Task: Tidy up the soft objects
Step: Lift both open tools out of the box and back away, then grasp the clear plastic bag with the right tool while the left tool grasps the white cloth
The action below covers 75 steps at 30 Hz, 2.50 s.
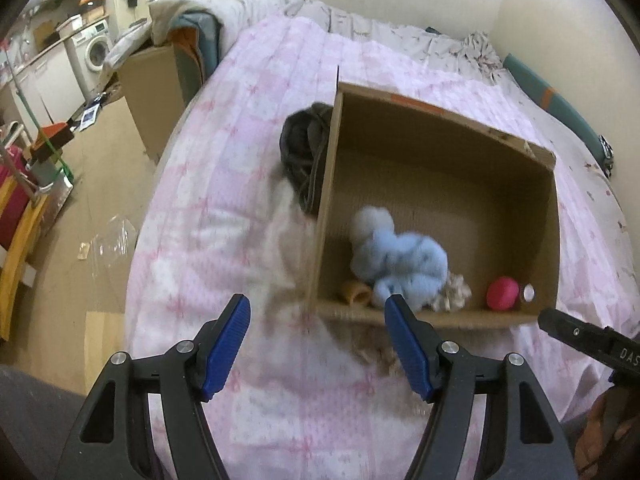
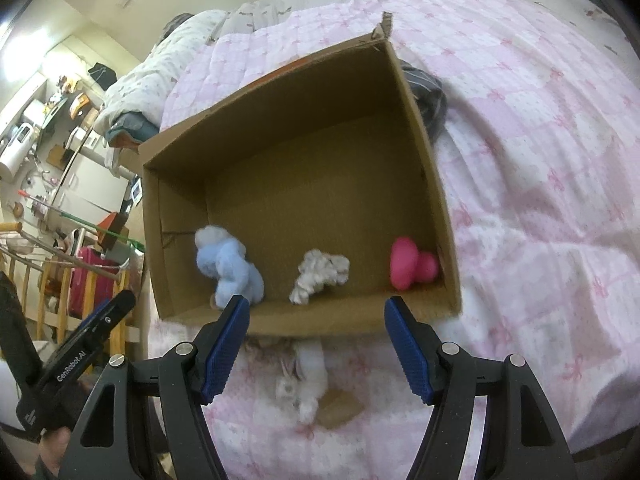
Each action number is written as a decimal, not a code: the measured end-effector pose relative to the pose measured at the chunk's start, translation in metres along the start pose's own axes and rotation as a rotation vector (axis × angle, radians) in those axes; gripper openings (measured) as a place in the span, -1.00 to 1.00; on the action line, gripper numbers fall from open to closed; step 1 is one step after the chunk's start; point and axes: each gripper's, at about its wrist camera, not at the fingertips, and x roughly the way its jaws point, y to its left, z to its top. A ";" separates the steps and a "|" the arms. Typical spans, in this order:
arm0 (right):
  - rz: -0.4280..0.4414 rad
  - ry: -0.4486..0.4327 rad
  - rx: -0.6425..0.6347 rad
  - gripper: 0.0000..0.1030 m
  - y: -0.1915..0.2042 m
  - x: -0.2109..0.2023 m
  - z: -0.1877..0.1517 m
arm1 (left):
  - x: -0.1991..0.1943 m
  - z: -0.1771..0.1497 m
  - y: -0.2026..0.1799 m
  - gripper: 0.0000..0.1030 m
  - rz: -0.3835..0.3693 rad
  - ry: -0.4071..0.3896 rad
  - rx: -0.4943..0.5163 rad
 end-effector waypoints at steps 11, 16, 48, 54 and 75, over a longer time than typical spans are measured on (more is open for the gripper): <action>0.057 0.145 0.072 0.44 -0.028 0.030 -0.048 | 0.006 -0.040 -0.008 0.30 0.002 0.098 -0.008; 0.124 0.150 0.085 0.23 -0.023 0.040 -0.043 | 0.005 -0.047 -0.010 0.30 0.012 0.096 0.015; 0.184 0.062 0.041 -0.70 -0.009 -0.015 -0.044 | 0.032 -0.055 -0.025 0.30 -0.036 0.210 0.029; 0.137 0.002 0.178 -0.70 -0.039 -0.032 -0.042 | 0.050 -0.059 -0.077 0.29 -0.162 0.278 0.081; 0.200 0.002 0.298 -0.70 -0.061 -0.024 -0.041 | 0.101 -0.059 -0.097 -0.56 -0.186 0.400 0.055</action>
